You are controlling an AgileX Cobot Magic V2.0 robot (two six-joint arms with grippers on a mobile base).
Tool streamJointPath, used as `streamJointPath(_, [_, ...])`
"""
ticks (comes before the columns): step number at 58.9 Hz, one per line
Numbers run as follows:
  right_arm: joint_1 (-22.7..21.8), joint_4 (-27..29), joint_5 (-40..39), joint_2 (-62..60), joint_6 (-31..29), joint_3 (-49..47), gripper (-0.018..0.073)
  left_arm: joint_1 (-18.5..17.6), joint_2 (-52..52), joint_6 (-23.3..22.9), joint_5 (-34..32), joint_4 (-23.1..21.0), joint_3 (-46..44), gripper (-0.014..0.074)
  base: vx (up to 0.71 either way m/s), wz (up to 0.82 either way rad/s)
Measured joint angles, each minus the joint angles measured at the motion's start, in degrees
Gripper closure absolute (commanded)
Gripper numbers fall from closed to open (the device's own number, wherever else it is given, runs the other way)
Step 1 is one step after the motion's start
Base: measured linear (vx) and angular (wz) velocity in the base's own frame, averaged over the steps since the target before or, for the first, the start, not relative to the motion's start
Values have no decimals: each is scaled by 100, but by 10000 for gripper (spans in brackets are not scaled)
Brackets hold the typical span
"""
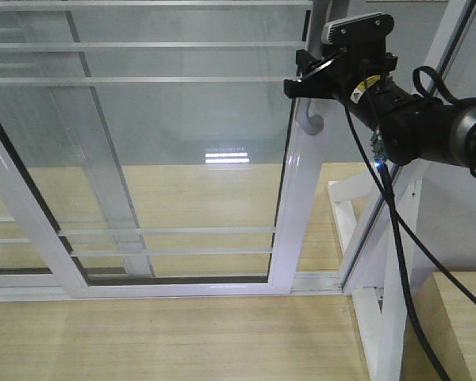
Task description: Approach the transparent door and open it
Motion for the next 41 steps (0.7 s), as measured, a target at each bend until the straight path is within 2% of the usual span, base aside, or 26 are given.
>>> streamJointPath(13, [196,-122,150,-192,48,134,215,0,0,0,10,0,0,198,0,0])
streamJointPath(23, [142,-104,181,-1237,89,884,215,-29,0,0,46,0,0,197,0,0])
streamJointPath(32, [-134,-92,367,-2696,15,1998,215,-311,179,152,263,0,0,197,0,0])
streamJointPath(41, [-446,-63,1079,-4151,-19,2935,215,-783,683,282,304,0,0,197,0,0])
